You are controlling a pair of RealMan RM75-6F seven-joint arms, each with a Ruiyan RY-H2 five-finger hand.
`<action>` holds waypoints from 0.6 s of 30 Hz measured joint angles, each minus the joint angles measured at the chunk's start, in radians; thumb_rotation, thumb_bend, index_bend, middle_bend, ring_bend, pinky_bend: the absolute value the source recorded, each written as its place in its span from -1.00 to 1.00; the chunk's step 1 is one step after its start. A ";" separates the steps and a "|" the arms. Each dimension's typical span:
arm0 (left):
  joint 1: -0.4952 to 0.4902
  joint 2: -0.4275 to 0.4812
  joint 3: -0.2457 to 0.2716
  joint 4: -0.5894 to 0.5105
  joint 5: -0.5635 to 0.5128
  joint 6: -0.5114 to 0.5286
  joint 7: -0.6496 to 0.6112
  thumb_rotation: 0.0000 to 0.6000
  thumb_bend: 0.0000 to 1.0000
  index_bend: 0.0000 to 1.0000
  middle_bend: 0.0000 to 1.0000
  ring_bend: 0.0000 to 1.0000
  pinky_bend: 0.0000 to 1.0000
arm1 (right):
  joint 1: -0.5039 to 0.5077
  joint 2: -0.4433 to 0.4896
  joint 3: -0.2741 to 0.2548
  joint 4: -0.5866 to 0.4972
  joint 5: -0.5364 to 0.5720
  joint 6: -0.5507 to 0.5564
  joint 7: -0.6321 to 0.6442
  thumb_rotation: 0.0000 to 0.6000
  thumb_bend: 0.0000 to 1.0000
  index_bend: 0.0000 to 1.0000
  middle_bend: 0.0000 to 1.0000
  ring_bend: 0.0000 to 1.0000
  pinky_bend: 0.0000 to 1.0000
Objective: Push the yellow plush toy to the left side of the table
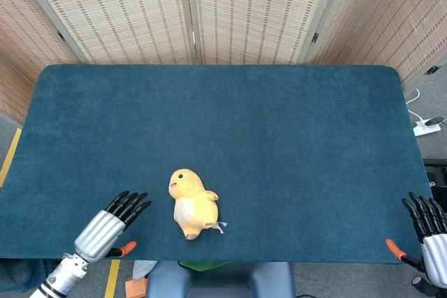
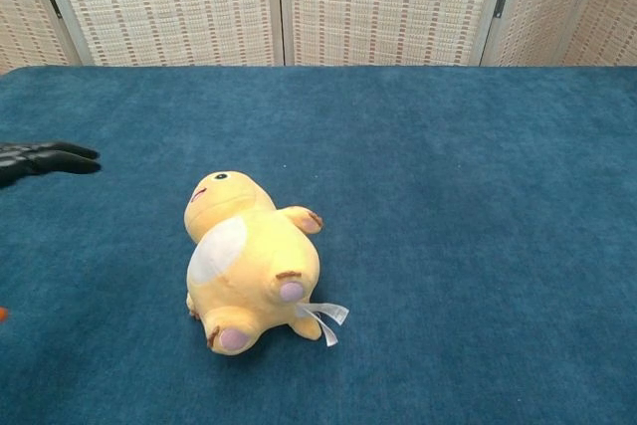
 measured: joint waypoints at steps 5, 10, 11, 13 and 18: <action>-0.072 -0.074 -0.050 -0.044 -0.099 -0.117 0.162 1.00 -0.52 -1.00 -1.00 -1.00 -0.95 | -0.021 -0.011 0.012 0.051 0.013 -0.027 0.072 1.00 -0.70 -1.00 -1.00 -1.00 -1.00; -0.151 -0.173 -0.094 -0.066 -0.199 -0.219 0.301 1.00 -0.52 -1.00 -1.00 -1.00 -0.96 | -0.026 -0.029 0.023 0.119 0.013 -0.051 0.070 1.00 -0.70 -1.00 -1.00 -1.00 -1.00; -0.164 -0.187 -0.099 -0.068 -0.216 -0.236 0.318 1.00 -0.52 -1.00 -1.00 -1.00 -0.96 | -0.027 -0.030 0.025 0.121 0.013 -0.052 0.077 1.00 -0.70 -1.00 -1.00 -1.00 -1.00; -0.189 -0.212 -0.106 -0.068 -0.246 -0.267 0.358 1.00 -0.52 -1.00 -1.00 -1.00 -0.95 | -0.028 -0.034 0.032 0.128 0.013 -0.057 0.092 1.00 -0.69 -1.00 -1.00 -1.00 -1.00; -0.234 -0.278 -0.120 -0.053 -0.317 -0.307 0.475 1.00 -0.52 -1.00 -1.00 -1.00 -0.95 | -0.028 -0.036 0.032 0.139 0.006 -0.096 0.134 1.00 -0.69 -1.00 -1.00 -1.00 -1.00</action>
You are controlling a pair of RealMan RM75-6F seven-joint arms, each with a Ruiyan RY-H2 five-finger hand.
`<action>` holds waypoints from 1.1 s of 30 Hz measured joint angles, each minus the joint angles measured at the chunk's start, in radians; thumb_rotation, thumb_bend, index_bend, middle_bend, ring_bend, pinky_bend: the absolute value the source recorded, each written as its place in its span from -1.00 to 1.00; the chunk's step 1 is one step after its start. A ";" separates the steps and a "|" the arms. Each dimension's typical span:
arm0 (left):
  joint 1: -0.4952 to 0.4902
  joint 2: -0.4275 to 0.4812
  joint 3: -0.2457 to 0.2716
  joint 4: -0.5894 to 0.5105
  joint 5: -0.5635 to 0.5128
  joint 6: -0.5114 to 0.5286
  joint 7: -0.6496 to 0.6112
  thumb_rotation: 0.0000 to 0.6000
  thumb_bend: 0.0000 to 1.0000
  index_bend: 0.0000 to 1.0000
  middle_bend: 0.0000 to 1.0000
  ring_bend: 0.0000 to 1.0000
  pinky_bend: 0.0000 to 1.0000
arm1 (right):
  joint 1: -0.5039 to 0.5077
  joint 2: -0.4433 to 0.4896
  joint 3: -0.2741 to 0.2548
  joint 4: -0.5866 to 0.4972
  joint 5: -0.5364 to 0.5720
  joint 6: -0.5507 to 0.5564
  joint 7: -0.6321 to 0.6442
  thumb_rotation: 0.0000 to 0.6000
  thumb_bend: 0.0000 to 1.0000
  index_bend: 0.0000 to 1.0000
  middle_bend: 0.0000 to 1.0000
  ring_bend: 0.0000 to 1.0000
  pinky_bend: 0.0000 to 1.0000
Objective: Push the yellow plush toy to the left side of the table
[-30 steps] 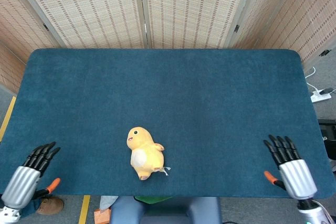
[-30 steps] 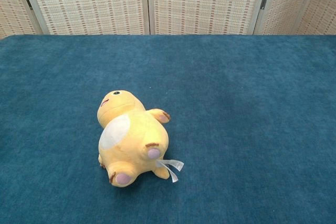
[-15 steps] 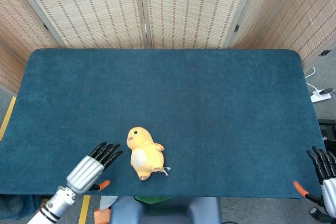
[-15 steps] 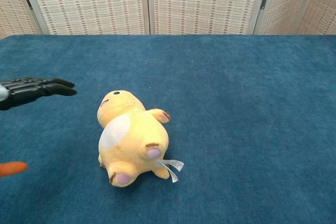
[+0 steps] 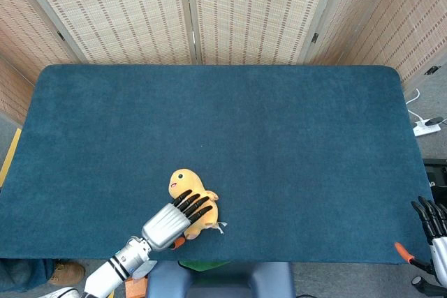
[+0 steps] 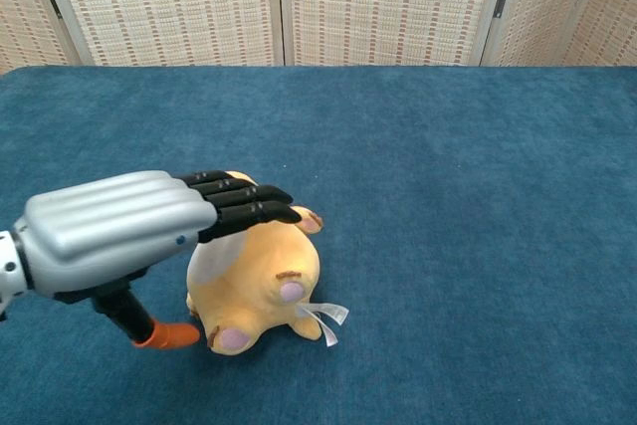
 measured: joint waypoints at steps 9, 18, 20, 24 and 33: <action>-0.108 -0.119 -0.023 0.112 -0.207 -0.071 0.140 1.00 -0.48 -1.00 -0.90 -1.00 -0.59 | 0.004 0.052 -0.022 -0.015 -0.034 -0.040 0.085 1.00 -0.69 -1.00 -1.00 -1.00 -1.00; -0.148 -0.164 0.005 0.188 -0.235 -0.030 0.153 1.00 0.05 -0.11 0.06 -0.05 0.62 | 0.007 0.083 -0.025 -0.056 -0.037 -0.089 0.095 1.00 -0.67 -1.00 -1.00 -1.00 -1.00; -0.140 -0.172 0.014 0.203 -0.196 0.010 0.134 1.00 0.19 0.15 0.36 0.19 0.80 | 0.005 0.087 -0.025 -0.061 -0.041 -0.087 0.097 1.00 -0.67 -1.00 -1.00 -1.00 -1.00; -0.115 -0.181 0.046 0.248 -0.076 0.109 0.067 1.00 0.35 0.31 0.57 0.37 0.95 | 0.003 0.091 -0.028 -0.068 -0.052 -0.083 0.093 1.00 -0.67 -1.00 -1.00 -1.00 -1.00; -0.018 -0.109 0.139 0.307 0.203 0.419 -0.094 1.00 0.43 0.35 0.67 0.45 1.00 | 0.003 0.093 -0.041 -0.089 -0.081 -0.082 0.062 1.00 -0.66 -1.00 -1.00 -1.00 -1.00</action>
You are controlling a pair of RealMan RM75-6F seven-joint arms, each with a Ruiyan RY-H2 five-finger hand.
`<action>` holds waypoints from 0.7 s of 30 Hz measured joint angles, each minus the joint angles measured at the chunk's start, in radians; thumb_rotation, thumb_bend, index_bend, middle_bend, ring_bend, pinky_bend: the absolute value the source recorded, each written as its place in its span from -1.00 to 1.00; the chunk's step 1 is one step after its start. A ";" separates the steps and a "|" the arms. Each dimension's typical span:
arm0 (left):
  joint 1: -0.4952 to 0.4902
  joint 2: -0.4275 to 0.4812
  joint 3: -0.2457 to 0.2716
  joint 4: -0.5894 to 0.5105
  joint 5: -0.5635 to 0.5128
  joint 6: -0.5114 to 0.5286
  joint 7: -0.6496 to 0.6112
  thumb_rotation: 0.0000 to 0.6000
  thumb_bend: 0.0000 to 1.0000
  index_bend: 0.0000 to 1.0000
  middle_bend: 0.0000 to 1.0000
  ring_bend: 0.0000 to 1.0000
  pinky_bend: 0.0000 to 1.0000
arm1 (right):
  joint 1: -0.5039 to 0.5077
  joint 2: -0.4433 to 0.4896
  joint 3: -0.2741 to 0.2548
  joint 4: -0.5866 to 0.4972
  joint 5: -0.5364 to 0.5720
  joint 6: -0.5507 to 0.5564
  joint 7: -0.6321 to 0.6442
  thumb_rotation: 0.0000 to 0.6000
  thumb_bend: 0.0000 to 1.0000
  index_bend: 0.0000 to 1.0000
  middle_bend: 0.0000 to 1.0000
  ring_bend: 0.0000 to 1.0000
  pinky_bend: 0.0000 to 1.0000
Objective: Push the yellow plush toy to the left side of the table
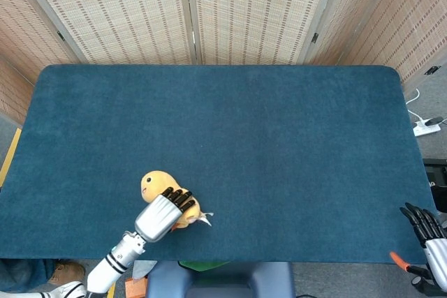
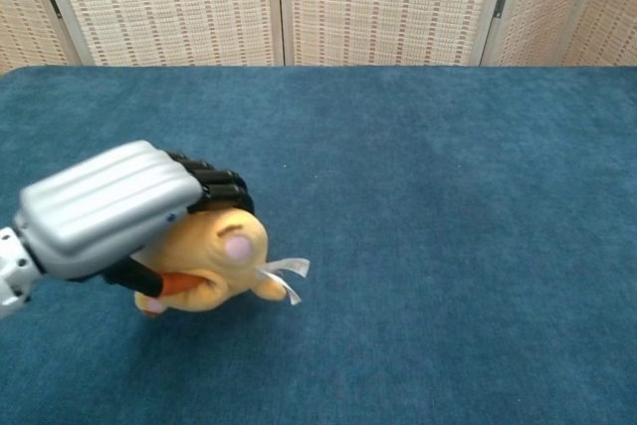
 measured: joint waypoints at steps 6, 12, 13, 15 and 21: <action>0.113 0.148 0.066 0.032 0.093 0.204 -0.053 1.00 0.43 0.35 0.67 0.45 1.00 | 0.002 0.005 -0.006 -0.042 -0.018 0.002 -0.042 1.00 -0.66 -1.00 -1.00 -1.00 -1.00; 0.167 0.177 0.085 0.176 0.083 0.248 -0.211 1.00 0.38 0.33 0.62 0.45 1.00 | 0.004 0.014 -0.010 -0.099 -0.038 0.018 -0.094 1.00 -0.66 -1.00 -1.00 -1.00 -1.00; 0.172 0.172 0.084 0.217 0.077 0.250 -0.256 1.00 0.37 0.32 0.61 0.45 1.00 | 0.004 0.015 -0.011 -0.109 -0.041 0.019 -0.105 1.00 -0.66 -1.00 -1.00 -1.00 -1.00; 0.178 0.160 0.081 0.281 0.066 0.249 -0.325 1.00 0.32 0.29 0.58 0.44 0.99 | 0.005 0.020 -0.012 -0.136 -0.047 0.019 -0.129 1.00 -0.66 -1.00 -1.00 -1.00 -1.00; 0.185 0.125 0.087 0.471 0.030 0.181 -0.543 1.00 -0.21 0.04 0.26 0.20 0.62 | 0.009 0.032 -0.009 -0.196 -0.048 0.009 -0.176 1.00 -0.66 -1.00 -1.00 -1.00 -1.00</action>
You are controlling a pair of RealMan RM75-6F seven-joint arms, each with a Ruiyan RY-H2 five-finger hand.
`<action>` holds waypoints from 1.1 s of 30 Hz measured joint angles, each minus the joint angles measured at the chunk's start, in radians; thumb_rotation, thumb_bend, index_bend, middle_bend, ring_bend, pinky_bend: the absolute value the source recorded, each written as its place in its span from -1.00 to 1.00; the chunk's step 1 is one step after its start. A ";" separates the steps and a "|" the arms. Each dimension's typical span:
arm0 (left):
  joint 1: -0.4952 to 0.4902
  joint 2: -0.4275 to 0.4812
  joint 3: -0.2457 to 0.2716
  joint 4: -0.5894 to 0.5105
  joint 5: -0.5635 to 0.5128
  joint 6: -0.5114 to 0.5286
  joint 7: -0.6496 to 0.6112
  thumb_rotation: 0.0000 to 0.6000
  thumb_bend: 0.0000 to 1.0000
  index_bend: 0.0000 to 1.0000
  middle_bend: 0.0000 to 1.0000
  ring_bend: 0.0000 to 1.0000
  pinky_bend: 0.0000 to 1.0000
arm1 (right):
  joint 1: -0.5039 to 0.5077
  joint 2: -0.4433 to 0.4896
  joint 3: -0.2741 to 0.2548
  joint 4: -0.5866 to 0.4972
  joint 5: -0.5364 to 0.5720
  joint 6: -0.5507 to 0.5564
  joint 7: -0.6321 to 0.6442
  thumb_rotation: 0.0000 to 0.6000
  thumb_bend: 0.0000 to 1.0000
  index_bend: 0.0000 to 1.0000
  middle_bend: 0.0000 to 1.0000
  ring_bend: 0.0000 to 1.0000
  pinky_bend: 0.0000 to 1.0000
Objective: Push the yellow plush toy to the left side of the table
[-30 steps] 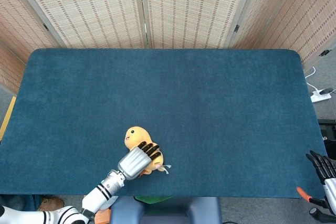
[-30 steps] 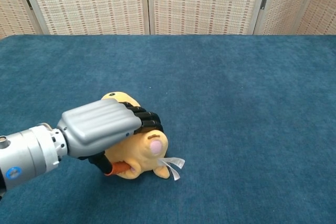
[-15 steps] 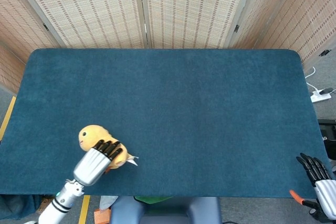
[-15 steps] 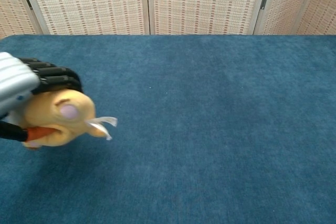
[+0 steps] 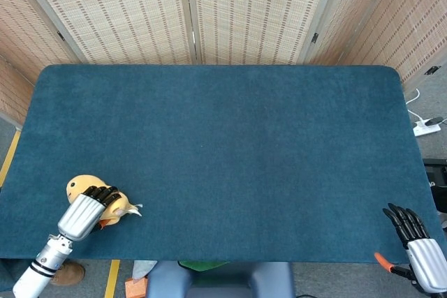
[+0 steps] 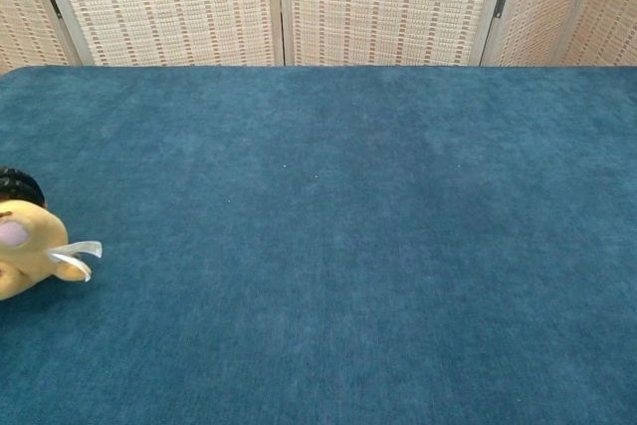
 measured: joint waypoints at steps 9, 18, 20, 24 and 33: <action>0.007 0.020 0.019 -0.027 -0.039 -0.086 -0.189 1.00 -0.51 -0.98 -0.73 -0.69 -0.18 | 0.005 -0.006 0.011 -0.014 0.005 -0.005 -0.014 1.00 -0.66 -1.00 -1.00 -1.00 -1.00; 0.021 0.107 0.016 -0.225 -0.030 -0.043 -0.256 1.00 -0.54 -1.00 -1.00 -1.00 -0.53 | -0.001 -0.005 0.006 0.005 0.002 0.001 0.013 1.00 -0.63 -1.00 -1.00 -1.00 -1.00; 0.029 0.142 0.015 -0.277 -0.023 -0.023 -0.252 1.00 -0.54 -1.00 -1.00 -1.00 -0.55 | -0.003 -0.004 0.006 0.009 0.002 0.007 0.022 1.00 -0.63 -1.00 -1.00 -1.00 -1.00; 0.051 0.206 0.021 -0.358 -0.009 0.019 -0.251 1.00 -0.54 -1.00 -1.00 -1.00 -0.56 | -0.006 0.001 0.011 0.006 0.000 0.024 0.018 1.00 -0.63 -1.00 -1.00 -1.00 -1.00; 0.123 0.321 0.056 -0.439 0.041 0.132 -0.314 1.00 -0.54 -1.00 -1.00 -1.00 -0.61 | -0.013 0.020 0.009 -0.044 -0.028 0.066 -0.030 1.00 -0.63 -1.00 -1.00 -1.00 -1.00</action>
